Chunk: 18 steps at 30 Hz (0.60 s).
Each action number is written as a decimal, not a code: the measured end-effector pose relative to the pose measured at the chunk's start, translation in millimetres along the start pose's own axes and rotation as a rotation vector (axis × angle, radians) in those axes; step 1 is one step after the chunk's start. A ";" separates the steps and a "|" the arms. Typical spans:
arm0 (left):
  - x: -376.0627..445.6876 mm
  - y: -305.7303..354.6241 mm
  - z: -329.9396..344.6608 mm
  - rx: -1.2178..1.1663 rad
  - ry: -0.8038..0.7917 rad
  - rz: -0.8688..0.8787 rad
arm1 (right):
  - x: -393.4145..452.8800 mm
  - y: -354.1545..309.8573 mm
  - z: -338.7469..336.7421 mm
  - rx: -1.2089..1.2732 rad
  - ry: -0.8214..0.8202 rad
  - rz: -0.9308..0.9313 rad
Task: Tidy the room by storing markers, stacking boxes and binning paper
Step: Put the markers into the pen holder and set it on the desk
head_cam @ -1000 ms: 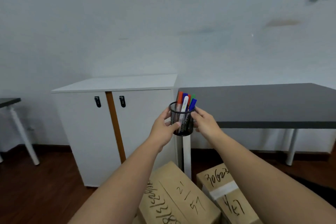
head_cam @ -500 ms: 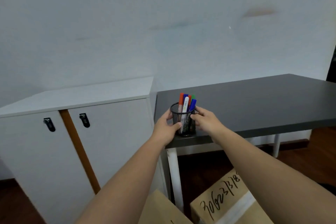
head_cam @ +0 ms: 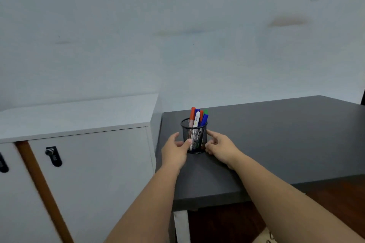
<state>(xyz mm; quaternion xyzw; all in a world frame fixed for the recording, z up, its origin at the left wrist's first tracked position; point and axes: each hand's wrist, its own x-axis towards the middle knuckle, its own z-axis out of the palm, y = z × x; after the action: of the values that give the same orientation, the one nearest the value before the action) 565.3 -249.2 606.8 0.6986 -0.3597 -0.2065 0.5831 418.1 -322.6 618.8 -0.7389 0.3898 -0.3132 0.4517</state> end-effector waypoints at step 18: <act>191.2 -22.7 43.0 0.424 0.189 0.069 | 211.9 30.3 18.8 -0.096 0.006 -0.083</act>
<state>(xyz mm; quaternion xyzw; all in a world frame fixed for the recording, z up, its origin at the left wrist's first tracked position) 666.2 -418.5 599.8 0.8088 -0.3627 -0.0400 0.4611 530.4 -505.4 607.2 -0.7741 0.3749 -0.3149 0.4013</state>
